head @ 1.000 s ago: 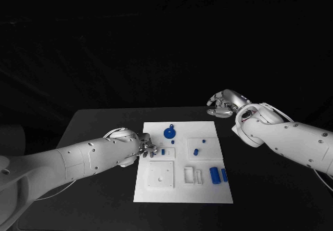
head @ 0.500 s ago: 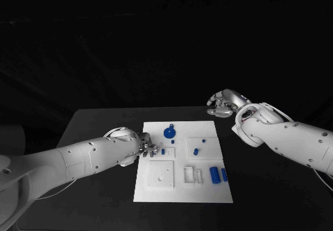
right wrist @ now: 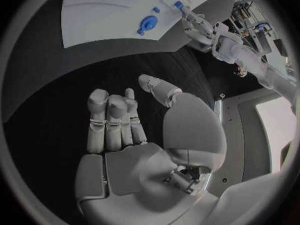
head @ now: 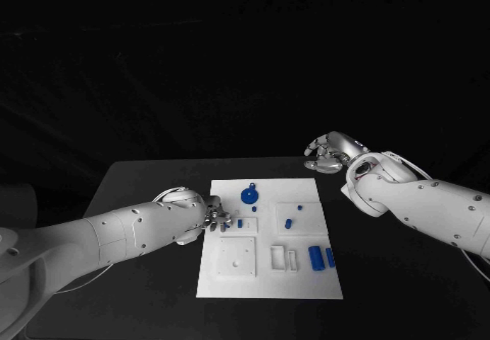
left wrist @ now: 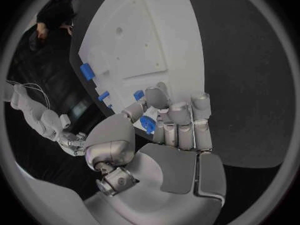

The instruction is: Assemble the parts on the task board

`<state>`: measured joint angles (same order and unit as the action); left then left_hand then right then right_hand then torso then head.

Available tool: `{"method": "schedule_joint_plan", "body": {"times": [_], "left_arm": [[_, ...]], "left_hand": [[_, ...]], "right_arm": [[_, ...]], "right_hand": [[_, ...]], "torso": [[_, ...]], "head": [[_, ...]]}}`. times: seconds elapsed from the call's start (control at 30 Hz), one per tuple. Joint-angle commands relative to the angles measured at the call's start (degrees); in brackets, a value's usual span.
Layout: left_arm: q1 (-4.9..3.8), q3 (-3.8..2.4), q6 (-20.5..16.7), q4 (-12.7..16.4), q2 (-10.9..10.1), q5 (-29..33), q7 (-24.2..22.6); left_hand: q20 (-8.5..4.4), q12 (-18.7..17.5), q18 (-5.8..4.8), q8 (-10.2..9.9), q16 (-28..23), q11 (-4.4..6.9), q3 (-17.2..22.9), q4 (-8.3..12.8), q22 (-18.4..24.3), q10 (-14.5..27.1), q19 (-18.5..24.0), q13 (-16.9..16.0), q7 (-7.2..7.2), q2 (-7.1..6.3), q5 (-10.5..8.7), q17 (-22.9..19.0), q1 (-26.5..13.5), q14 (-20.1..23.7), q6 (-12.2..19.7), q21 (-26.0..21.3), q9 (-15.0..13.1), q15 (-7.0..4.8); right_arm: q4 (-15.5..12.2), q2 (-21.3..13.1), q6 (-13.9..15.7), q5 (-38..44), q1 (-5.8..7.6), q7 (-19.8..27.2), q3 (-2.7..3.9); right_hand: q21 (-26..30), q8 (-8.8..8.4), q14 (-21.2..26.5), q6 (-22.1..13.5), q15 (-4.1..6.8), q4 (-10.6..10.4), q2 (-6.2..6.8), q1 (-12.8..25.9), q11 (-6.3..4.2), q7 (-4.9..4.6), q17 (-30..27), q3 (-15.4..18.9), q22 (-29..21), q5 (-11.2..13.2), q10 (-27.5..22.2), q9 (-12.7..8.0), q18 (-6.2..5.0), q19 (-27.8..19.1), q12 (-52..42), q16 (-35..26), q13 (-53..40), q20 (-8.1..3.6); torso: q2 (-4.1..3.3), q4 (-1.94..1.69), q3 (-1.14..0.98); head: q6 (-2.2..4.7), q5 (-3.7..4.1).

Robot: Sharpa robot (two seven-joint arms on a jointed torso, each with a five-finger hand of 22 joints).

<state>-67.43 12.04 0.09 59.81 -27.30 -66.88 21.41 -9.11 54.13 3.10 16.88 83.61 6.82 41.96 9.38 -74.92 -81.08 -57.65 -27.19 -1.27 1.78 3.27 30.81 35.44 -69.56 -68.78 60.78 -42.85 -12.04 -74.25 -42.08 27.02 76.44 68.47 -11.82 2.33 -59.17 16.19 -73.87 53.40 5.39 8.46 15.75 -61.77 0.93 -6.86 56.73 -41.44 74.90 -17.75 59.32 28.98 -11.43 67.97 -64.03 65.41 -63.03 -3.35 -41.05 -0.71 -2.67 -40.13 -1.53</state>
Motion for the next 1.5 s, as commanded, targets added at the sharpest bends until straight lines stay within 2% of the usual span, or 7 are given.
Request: {"method": "schedule_joint_plan", "body": {"times": [0.03,0.57,0.8,0.83,0.97,1.2,1.5], "left_arm": [[0.64,0.32,2.6,0.34,0.35,-0.11,0.55],[0.64,0.32,1.61,0.01,0.44,-0.11,0.48],[0.64,0.29,0.58,-0.64,0.46,-0.11,0.45],[0.64,0.28,0.42,-0.77,0.5,-0.11,0.43],[0.63,0.15,-0.05,-1.02,0.54,-0.11,0.3],[0.62,-0.05,-0.62,-1.16,0.53,-0.11,0.15],[0.61,-0.2,-2.35,-1.12,0.12,0.37,-0.2]], "left_hand": [[-6.6,0.22,0.79,0.22,0.28,-0.17,-0.44,-0.08,-0.72,0.35,0.14,0.1,0.95,-0.94,-0.21,-0.05,-0.02,-0.11,-1.96,0.3,-0.64,-0.3],[-6.63,0.39,0.93,0.32,0.37,-0.13,-1.07,-0.75,-0.68,0.34,0.13,0.16,0.91,-2.55,-0.33,-0.08,0.06,-0.12,-1.98,0.31,-0.67,-0.36],[-6.57,0.5,0.95,0.44,0.46,-0.18,-2.58,-2.11,-0.65,0.44,0.16,0.17,0.97,-5.2,-0.5,-0.06,-1.29,0.0,-1.81,0.35,-0.85,-0.32],[-6.64,0.59,1.1,0.54,0.57,-0.18,-5.25,-1.24,-0.74,0.55,0.33,0.14,0.88,-4.41,-0.41,-0.02,-1.8,0.12,-1.6,0.48,-1.06,-0.31],[-6.63,0.6,1.17,0.57,0.56,-0.14,-6.24,-1.0,-0.72,0.63,0.5,0.16,0.92,-4.83,-0.48,-0.04,-2.01,0.21,-1.52,0.42,-1.13,-0.37],[-6.71,0.54,1.38,0.32,0.5,-0.2,-7.48,-1.26,-0.59,0.66,0.61,0.25,1.0,-10.16,-0.48,-0.09,-2.72,0.34,-0.94,0.28,-1.1,-0.38],[-6.71,0.49,1.58,-0.48,0.47,-0.5,-8.76,-1.25,-0.48,0.64,0.7,0.34,1.35,-11.62,-0.46,-0.12,-2.78,0.52,0.5,0.18,-0.84,-0.19]], "right_arm": [[-0.1,0.0,-0.47,0.19,-0.03,0.52,0.02],[-0.1,0.0,-0.5,0.19,-0.03,0.58,0.02],[-0.07,0.0,-0.46,0.18,-0.03,0.6,0.02],[-0.06,0.02,-0.46,0.18,-0.03,0.6,0.02],[0.01,0.04,-0.46,0.18,-0.03,0.64,0.02],[-0.02,-0.07,-0.46,0.17,-0.03,0.62,0.02],[-0.02,-0.1,-0.51,0.11,-0.03,0.64,0.02]], "right_hand": [[0.21,-0.29,-0.4,-0.1,0.1,-0.16,-0.22,0.36,-0.11,-0.42,0.06,0.3,0.23,-0.28,-0.29,0.0,-3.57,0.1,-0.05,-0.38,0.06,-0.2],[0.24,-0.3,-0.41,-0.1,0.1,-0.15,-0.21,0.34,-0.11,-0.42,0.07,0.3,0.24,-0.28,-0.3,0.0,-3.56,0.11,-0.07,-0.4,0.1,-0.2],[0.25,-0.3,-0.41,-0.11,0.1,-0.15,-0.21,0.35,-0.11,-0.42,0.07,0.32,0.25,-0.27,-0.3,0.0,-3.56,0.11,-0.08,-0.41,0.11,-0.2],[0.25,-0.3,-0.41,-0.11,0.1,-0.15,-0.21,0.36,-0.11,-0.42,0.08,0.32,0.25,-0.27,-0.31,0.0,-3.56,0.11,-0.08,-0.41,0.12,-0.2],[0.25,-0.31,-0.41,-0.11,0.1,-0.15,-0.2,0.36,-0.11,-0.42,0.08,0.32,0.25,-0.27,-0.31,0.0,-3.56,0.11,-0.08,-0.42,0.12,-0.2],[0.26,-0.32,-0.41,-0.13,0.1,-0.15,-0.19,0.36,-0.11,-0.42,0.08,0.33,0.26,-0.27,-0.31,0.0,-3.56,0.11,-0.09,-0.42,0.13,-0.2],[0.27,-0.33,-0.41,-0.15,0.09,-0.14,-0.18,0.37,-0.11,-0.43,0.08,0.35,0.27,-0.27,-0.32,0.0,-3.56,0.12,-0.09,-0.44,0.15,-0.2]], "torso": [[0.02,-0.01,-0.02],[0.01,-0.04,0.05],[-0.01,0.01,0.09],[-0.02,0.0,0.09],[0.0,0.03,0.06],[-0.01,0.01,0.05],[0.03,-0.09,0.03]], "head": [[-0.08,0.02],[-0.02,0.11],[0.04,0.14],[0.07,0.16],[0.07,0.22],[0.09,0.4],[0.17,0.48]]}}
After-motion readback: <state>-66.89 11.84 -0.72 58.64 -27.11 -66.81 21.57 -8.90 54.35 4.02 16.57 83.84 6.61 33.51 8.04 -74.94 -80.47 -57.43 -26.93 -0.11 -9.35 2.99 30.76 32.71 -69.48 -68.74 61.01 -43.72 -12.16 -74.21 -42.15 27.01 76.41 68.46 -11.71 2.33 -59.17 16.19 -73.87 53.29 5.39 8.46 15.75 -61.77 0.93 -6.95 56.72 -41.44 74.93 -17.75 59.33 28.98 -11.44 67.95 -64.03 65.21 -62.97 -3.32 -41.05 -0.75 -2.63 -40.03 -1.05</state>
